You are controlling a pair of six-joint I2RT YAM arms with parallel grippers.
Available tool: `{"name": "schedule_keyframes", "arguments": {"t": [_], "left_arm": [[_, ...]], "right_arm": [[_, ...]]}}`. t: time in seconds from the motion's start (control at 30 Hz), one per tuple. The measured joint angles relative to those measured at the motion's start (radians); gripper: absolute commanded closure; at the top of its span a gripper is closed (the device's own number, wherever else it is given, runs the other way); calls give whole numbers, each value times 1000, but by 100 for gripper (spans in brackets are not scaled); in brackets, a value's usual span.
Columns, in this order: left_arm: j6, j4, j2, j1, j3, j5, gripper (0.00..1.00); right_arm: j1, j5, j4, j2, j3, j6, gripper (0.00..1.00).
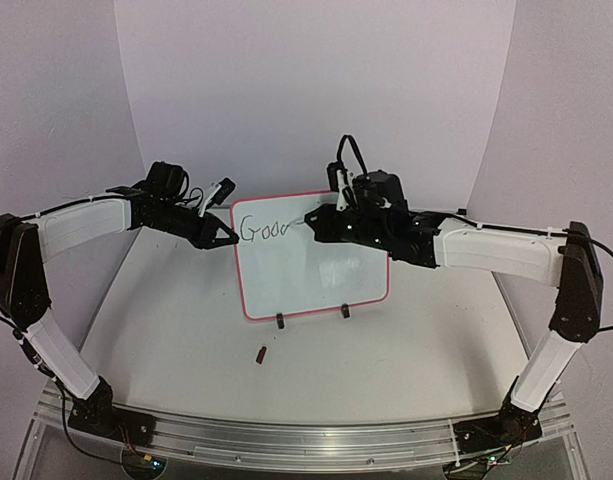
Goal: Write a sentence on the whiteboard
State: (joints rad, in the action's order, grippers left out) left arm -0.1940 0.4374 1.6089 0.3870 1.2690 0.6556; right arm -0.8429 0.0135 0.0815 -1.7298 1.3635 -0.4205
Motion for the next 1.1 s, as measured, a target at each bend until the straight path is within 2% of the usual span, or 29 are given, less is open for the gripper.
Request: {"name": "schedule_keyframes", "arguments": {"t": [0.47,1.1], "left_arm": [[0,0,0,0,0,3,100],[-1,2,0,0,0,6,100]], "right_arm": [[3,-41,1,18,18,13,100],[14,38,5,17,-9,-26,100]]}}
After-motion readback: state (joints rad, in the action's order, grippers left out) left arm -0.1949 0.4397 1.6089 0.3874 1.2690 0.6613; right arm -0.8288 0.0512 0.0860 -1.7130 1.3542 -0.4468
